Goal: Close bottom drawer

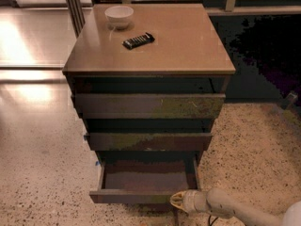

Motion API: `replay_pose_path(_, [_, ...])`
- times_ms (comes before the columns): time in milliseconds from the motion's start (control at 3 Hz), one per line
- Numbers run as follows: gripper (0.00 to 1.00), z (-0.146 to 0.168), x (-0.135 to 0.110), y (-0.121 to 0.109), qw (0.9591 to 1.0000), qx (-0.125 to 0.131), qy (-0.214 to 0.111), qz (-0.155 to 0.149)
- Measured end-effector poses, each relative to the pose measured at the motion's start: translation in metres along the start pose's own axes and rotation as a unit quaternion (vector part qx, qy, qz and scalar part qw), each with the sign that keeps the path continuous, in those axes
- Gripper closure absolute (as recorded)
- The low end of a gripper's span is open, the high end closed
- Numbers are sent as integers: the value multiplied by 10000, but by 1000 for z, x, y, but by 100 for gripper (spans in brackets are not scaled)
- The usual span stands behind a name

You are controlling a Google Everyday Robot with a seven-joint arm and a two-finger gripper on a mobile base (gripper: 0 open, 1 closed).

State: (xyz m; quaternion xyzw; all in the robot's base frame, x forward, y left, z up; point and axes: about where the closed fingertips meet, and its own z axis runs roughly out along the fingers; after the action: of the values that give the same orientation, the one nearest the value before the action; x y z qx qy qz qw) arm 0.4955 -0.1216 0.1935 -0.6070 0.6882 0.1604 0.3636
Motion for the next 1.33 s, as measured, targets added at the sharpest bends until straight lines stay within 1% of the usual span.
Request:
replay_pose_path(333, [100, -7, 5, -22, 9994, 300, 90, -137])
replay_pose_path(667, [100, -19, 10, -49, 9972, 677, 203, -235])
replay_pose_path(1000, [100, -13, 10, -47, 9978, 613, 134, -215])
replay_pose_path(1333, [100, 0, 12, -49, 9984, 525, 52, -223])
